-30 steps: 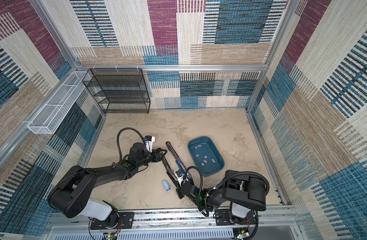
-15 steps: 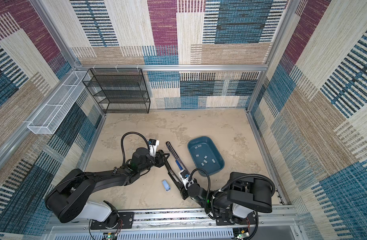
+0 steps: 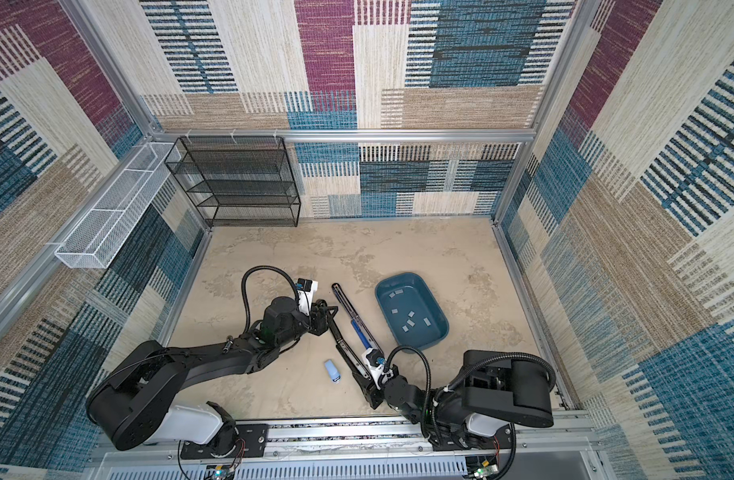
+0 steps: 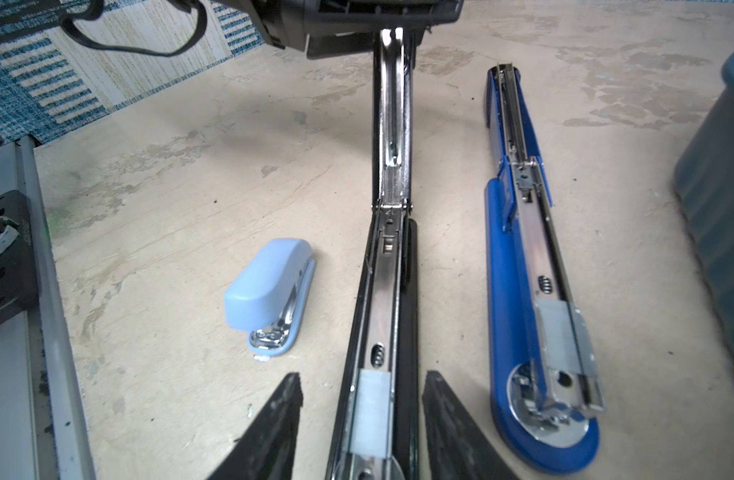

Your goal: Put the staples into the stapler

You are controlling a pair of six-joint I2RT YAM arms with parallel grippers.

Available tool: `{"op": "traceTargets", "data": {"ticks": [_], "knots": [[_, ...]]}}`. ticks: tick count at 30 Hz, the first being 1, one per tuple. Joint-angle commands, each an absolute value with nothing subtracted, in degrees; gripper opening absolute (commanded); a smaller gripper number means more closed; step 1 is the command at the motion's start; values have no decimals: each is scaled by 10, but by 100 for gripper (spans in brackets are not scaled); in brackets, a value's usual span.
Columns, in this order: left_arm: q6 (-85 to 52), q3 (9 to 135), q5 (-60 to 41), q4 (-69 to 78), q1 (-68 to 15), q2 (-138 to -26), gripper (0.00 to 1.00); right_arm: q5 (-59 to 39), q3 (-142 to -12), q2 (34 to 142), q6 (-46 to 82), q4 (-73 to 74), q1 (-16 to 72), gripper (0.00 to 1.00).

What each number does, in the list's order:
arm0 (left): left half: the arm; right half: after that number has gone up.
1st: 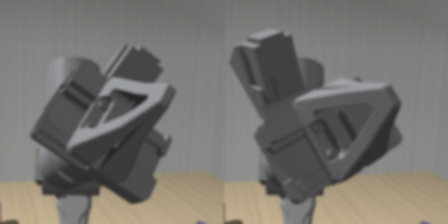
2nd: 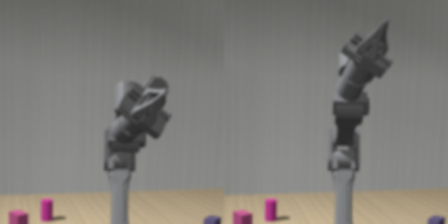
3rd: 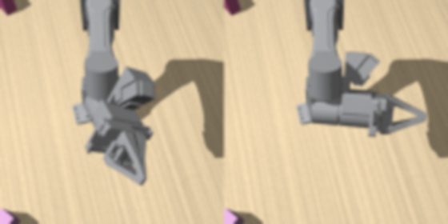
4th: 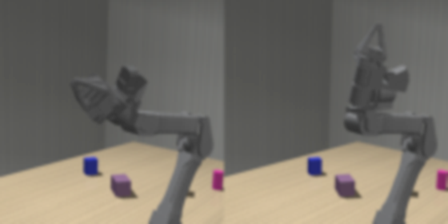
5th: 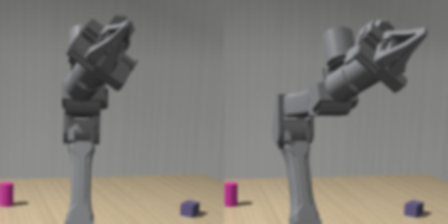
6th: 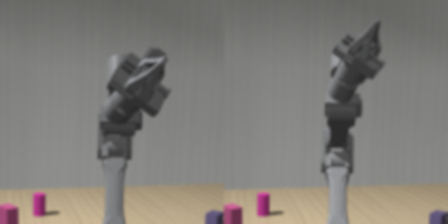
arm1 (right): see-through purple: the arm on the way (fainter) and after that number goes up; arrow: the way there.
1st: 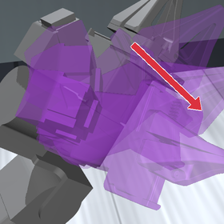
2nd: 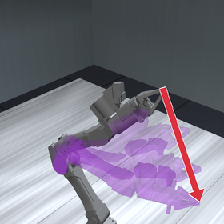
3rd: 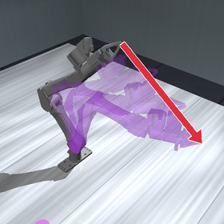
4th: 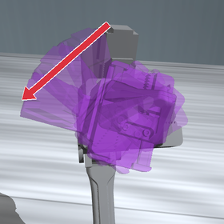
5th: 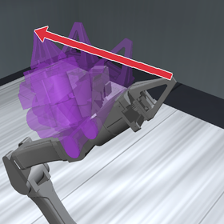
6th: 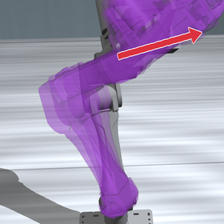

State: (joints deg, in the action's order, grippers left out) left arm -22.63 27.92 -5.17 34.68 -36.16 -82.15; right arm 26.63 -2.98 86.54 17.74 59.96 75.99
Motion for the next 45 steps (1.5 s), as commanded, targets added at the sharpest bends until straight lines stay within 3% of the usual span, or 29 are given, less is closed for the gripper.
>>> {"op": "traceTargets", "data": {"ticks": [1, 5, 11, 20, 32, 45], "knots": [[-210, 279, -48, 371, -362, -820, 54, 296, -24, 875, 178, 638, 766, 49], [-210, 279, -51, 371, -363, -819, 54, 309, -19, 892, 184, 650, 769, 48], [-209, 279, -53, 372, -364, -819, 54, 316, -20, 906, 184, 666, 771, 31], [-203, 282, -52, 368, -364, -816, 54, 316, -19, 904, 186, 671, 774, 15], [-158, 285, -22, 357, -405, -800, 53, 319, -29, 919, 188, 677, 781, 9], [-97, 237, -10, 431, -466, -793, 40, 319, -28, 928, 191, 696, 781, 8]]}}
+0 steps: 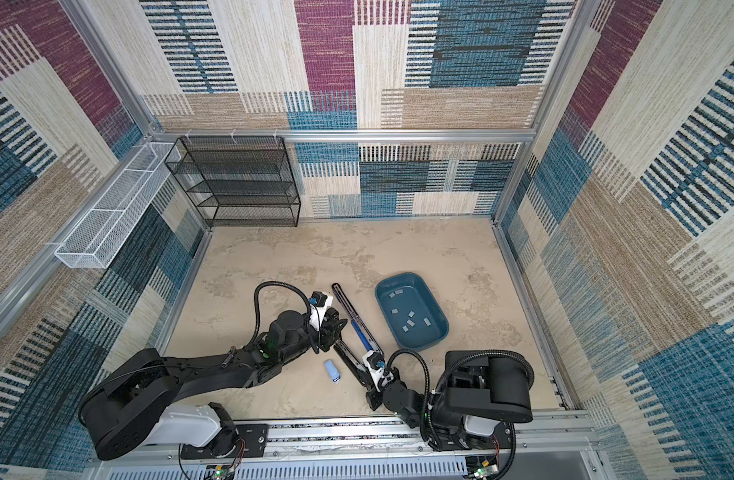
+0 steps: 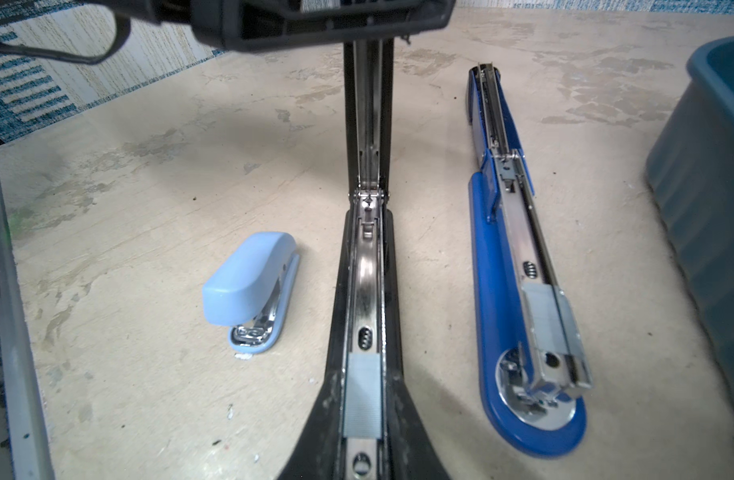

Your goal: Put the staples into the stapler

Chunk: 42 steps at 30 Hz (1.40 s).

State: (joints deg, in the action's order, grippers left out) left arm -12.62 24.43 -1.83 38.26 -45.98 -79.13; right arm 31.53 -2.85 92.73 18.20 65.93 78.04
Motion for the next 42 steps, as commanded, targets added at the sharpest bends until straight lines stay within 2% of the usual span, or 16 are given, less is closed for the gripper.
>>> {"op": "traceTargets", "data": {"ticks": [1, 20, 23, 30, 42], "knots": [[-94, 234, -7, 437, -471, -793, 40, 320, -27, 928, 191, 696, 781, 8], [-50, 222, 17, 488, -531, -838, 47, 324, -22, 931, 193, 700, 783, 8], [-46, 221, 14, 490, -537, -843, 53, 327, -20, 933, 195, 701, 783, 8], [-37, 206, 19, 517, -552, -856, 75, 329, -20, 937, 195, 708, 783, 8], [-24, 190, 24, 556, -570, -876, 98, 335, -15, 936, 200, 712, 785, 9]]}}
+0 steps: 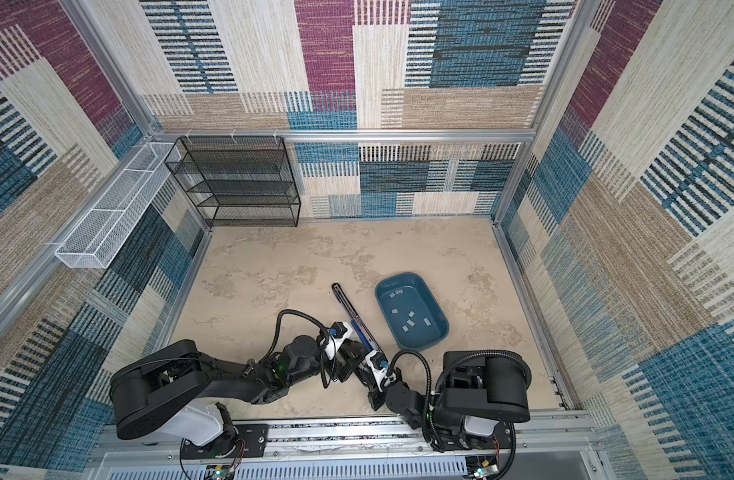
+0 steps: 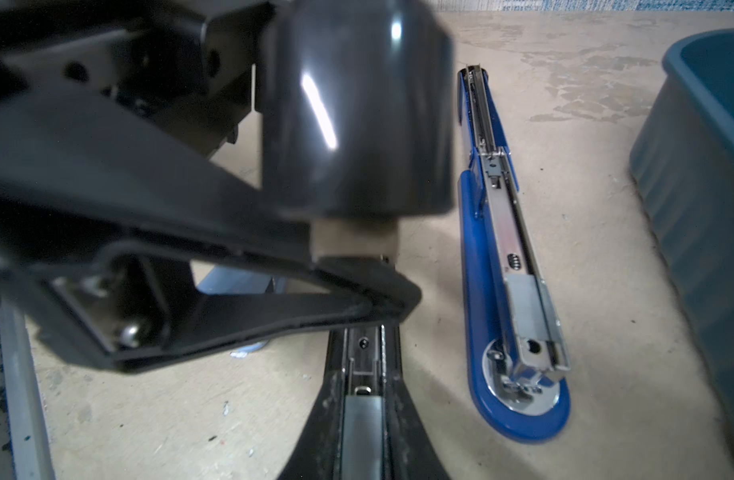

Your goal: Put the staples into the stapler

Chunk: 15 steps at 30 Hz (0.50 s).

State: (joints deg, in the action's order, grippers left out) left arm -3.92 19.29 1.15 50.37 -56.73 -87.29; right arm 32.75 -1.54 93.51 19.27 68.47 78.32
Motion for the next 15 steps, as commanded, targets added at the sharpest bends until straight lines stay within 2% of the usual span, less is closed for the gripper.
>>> {"op": "traceTargets", "data": {"ticks": [1, 10, 15], "knots": [[-22, 188, 24, 559, -570, -876, 99, 335, -14, 936, 200, 712, 784, 9], [-6, 169, 33, 584, -580, -873, 99, 339, -12, 936, 201, 714, 785, 9], [1, 153, 40, 595, -580, -861, 99, 340, -9, 932, 202, 715, 785, 14]]}}
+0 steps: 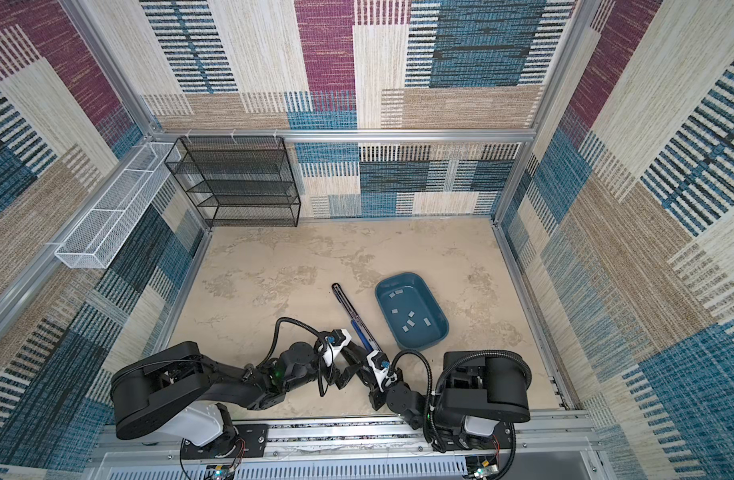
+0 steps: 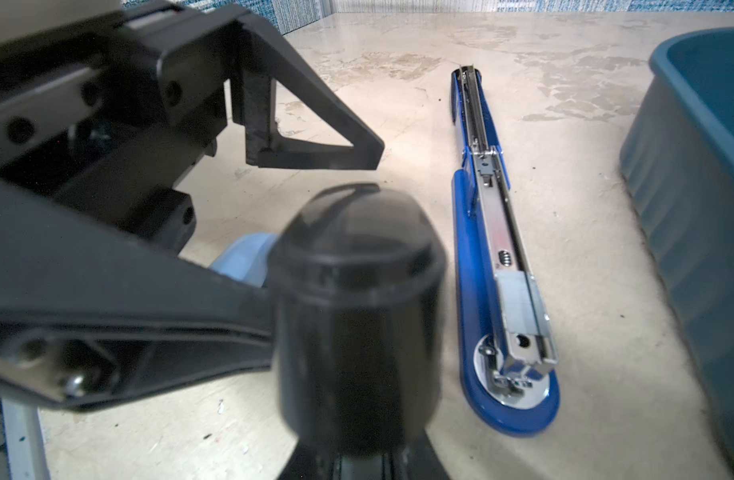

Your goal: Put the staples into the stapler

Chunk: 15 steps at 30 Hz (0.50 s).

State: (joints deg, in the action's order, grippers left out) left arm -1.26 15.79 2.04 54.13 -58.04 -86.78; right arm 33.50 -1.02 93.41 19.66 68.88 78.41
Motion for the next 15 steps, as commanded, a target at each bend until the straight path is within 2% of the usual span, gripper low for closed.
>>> {"op": "traceTargets", "data": {"ticks": [1, 7, 11, 15], "knots": [[3, 151, 40, 595, -580, -857, 99, 340, -9, 931, 201, 714, 785, 14], [9, 138, 39, 595, -581, -832, 99, 340, -11, 929, 199, 710, 785, 14], [11, 134, 46, 586, -580, -811, 99, 338, -12, 920, 197, 703, 786, 27], [12, 136, 53, 563, -581, -796, 99, 341, -12, 902, 197, 688, 787, 34]]}}
